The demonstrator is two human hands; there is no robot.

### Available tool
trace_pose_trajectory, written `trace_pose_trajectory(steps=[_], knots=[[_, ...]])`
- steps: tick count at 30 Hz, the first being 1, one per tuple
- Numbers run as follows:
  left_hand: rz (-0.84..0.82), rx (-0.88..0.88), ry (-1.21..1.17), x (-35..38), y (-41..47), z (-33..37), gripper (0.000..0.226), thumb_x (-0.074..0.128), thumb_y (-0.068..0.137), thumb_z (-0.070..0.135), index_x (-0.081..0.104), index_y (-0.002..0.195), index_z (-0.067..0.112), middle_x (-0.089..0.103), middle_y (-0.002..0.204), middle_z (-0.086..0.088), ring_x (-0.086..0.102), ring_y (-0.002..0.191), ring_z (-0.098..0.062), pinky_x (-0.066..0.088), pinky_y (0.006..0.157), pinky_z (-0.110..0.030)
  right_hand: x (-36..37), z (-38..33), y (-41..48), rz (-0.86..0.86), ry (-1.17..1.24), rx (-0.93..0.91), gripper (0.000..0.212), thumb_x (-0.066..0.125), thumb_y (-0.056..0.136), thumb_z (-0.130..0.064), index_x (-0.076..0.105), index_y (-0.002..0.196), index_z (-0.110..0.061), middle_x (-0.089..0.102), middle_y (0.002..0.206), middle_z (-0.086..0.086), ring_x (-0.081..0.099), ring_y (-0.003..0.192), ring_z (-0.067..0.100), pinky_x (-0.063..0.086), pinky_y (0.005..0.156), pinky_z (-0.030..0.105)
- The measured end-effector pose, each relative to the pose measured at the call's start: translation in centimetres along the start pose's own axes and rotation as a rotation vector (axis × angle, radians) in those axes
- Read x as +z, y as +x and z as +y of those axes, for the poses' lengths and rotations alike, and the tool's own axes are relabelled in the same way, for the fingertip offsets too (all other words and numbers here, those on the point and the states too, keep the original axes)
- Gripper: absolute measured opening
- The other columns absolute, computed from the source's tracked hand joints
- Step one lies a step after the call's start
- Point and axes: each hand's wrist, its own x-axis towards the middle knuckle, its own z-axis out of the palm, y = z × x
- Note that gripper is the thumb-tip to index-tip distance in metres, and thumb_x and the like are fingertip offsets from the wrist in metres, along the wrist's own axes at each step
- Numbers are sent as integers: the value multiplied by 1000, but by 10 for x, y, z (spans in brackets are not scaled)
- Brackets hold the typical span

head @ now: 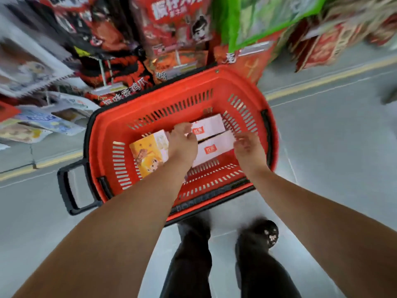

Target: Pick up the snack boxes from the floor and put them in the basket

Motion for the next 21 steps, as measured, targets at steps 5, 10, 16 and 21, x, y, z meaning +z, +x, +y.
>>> trace_pose_trajectory(steps=[5, 10, 16, 21], knots=[[-117, 117, 12, 80, -69, 69, 19, 46, 94, 13, 58, 108, 18, 61, 106, -9, 63, 97, -31, 51, 91, -37, -125, 13, -29, 152, 256, 123, 18, 58, 87, -16, 53, 102, -25, 58, 83, -2, 61, 72, 24, 56, 73, 43], [-247, 219, 48, 162, -142, 143, 22, 48, 94, 10, 60, 112, 9, 63, 107, -10, 61, 98, -23, 45, 88, -24, -254, 21, -66, 244, 440, 144, 18, 53, 93, -11, 50, 110, -16, 52, 85, 0, 54, 63, 14, 48, 53, 20], [-450, 347, 73, 270, -251, 253, 19, 47, 95, 14, 57, 112, 13, 63, 115, -11, 63, 103, -28, 47, 91, -36, -426, 36, -114, 439, 535, 127, 17, 54, 93, -14, 51, 110, -17, 53, 85, 1, 55, 66, 15, 48, 59, 25], [-627, 423, 80, 343, -318, 312, 14, 46, 96, 16, 53, 107, 19, 63, 112, -8, 65, 100, -27, 46, 83, -32, -516, 48, -130, 610, 572, 127, 17, 55, 93, -17, 53, 110, -17, 54, 84, 0, 56, 68, 16, 48, 59, 25]])
